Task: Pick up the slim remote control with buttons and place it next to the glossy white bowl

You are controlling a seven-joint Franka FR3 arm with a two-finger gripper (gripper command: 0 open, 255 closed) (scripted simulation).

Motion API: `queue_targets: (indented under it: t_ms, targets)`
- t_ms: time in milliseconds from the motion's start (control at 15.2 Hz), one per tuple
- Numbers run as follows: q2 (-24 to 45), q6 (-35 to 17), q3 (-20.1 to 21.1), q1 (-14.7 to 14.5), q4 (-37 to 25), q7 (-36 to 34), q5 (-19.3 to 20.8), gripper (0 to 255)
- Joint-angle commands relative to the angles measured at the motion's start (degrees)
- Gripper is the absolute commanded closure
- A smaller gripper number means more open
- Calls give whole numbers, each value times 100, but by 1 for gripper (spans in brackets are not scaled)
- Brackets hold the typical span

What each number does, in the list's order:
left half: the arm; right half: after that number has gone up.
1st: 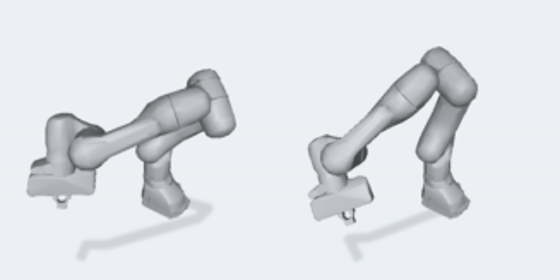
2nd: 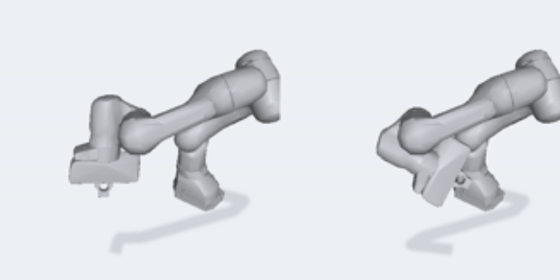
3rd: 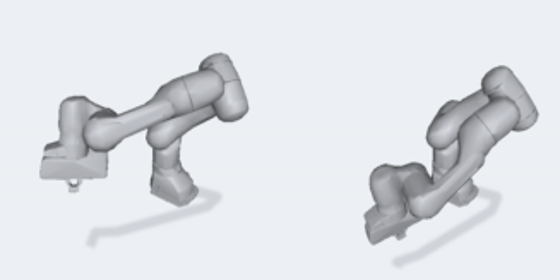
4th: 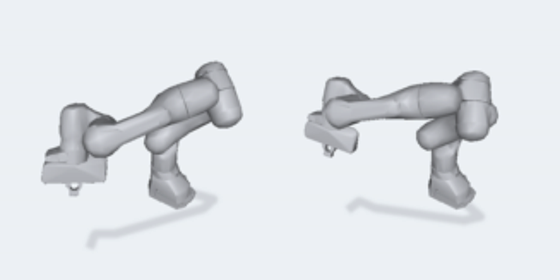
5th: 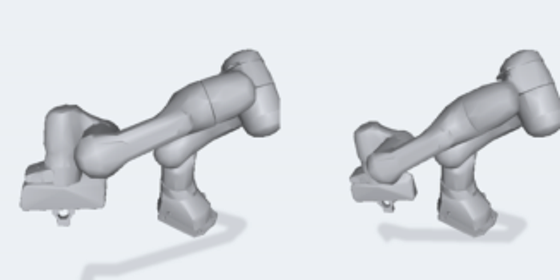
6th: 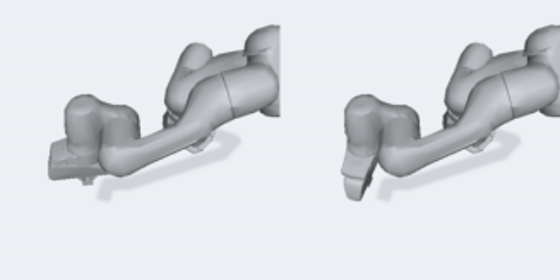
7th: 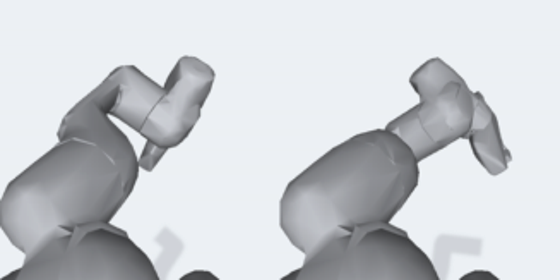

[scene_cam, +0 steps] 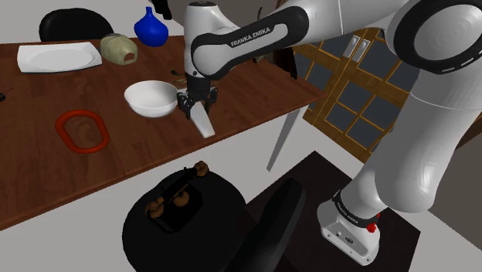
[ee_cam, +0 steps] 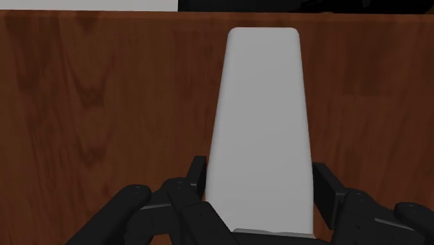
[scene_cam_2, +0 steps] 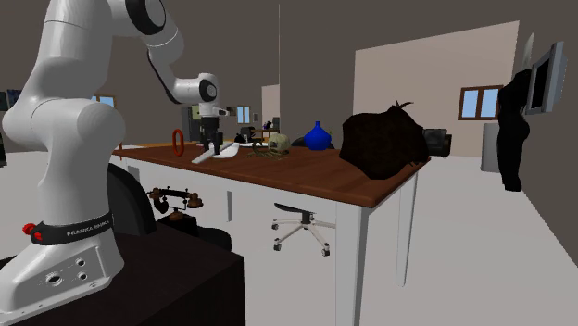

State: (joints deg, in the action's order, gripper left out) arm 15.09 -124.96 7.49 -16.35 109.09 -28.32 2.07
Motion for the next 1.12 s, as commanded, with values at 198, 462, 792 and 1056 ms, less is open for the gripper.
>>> queue_targets:
  t_ms: [198,462,792,1056]
  targets:
    - [166,-271,-5,-10,135,-14,25,255]
    - [167,-271,-6,-11,133,-13,25,255]
    - [146,-282,-5,-11,165,-16,22,0]
    - [167,-271,-7,-11,133,-13,25,0]
